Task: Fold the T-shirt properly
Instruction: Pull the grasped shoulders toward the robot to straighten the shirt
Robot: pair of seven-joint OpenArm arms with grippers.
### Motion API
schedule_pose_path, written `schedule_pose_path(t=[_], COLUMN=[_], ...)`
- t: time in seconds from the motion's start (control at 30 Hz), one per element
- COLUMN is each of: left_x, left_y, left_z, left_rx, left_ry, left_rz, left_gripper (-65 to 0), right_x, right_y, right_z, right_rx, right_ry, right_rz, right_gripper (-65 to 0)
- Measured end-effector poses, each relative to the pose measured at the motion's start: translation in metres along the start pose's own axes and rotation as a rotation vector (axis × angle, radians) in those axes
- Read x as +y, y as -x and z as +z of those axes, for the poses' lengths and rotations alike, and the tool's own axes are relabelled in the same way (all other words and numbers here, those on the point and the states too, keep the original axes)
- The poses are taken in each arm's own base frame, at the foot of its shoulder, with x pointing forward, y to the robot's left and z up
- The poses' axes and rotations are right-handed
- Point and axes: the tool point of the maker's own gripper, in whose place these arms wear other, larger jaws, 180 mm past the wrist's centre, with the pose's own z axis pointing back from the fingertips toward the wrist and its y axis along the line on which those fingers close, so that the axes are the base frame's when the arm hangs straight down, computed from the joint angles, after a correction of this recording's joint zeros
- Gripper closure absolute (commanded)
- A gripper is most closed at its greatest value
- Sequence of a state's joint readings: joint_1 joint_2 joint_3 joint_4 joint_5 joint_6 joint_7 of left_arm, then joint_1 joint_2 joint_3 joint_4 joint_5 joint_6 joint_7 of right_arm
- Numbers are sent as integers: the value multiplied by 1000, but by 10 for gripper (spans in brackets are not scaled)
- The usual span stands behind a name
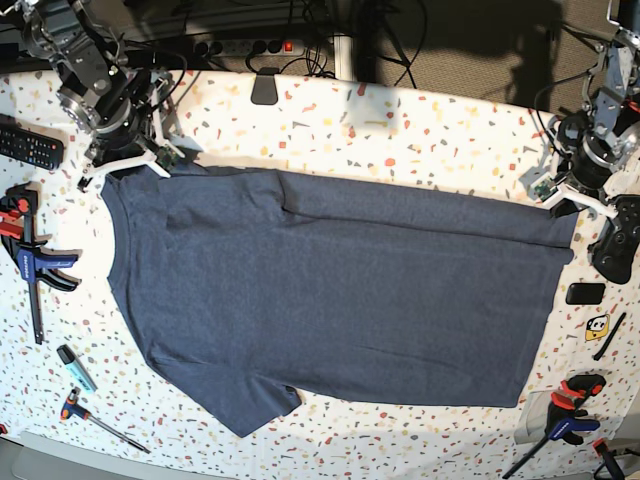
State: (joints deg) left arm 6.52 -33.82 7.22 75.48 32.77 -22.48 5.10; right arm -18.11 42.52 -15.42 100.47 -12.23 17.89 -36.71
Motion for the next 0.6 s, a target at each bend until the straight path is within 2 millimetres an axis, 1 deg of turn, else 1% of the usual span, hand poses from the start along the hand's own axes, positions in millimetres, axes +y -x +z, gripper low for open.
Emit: schedule_pose_path(t=[0.03, 0.07, 0.1, 0.17, 0.23, 0.37, 0.5, 0.6], left_x=[0, 0, -1, -3, -8, -25, -40, -53], left_y=[0, 0, 0, 0, 0, -4, -1, 4], left_z=[0, 0, 0, 2, 6, 25, 45, 55], left_rx=[0, -1, -4, -12, -18, -51, -61, -50], left_ry=[0, 0, 3, 9, 20, 65, 116, 152], left_rz=[0, 6, 20, 42, 53, 91, 107, 114], left_gripper=[0, 0, 0, 0, 0, 0, 0, 0], right_x=[1, 1, 1, -6, -9, -8, 7, 19], right_y=[1, 2, 2, 2, 3, 10, 27, 37], right_z=[0, 0, 0, 0, 1, 14, 27, 34], right_rx=[7, 8, 8, 8, 9, 11, 47, 61], right_ry=[-3, -4, -3, 40, 50, 49, 18, -3], right_rz=[-2, -2, -2, -39, -33, 26, 59, 61], right_gripper=[-11, 0, 0, 0, 0, 0, 0, 0])
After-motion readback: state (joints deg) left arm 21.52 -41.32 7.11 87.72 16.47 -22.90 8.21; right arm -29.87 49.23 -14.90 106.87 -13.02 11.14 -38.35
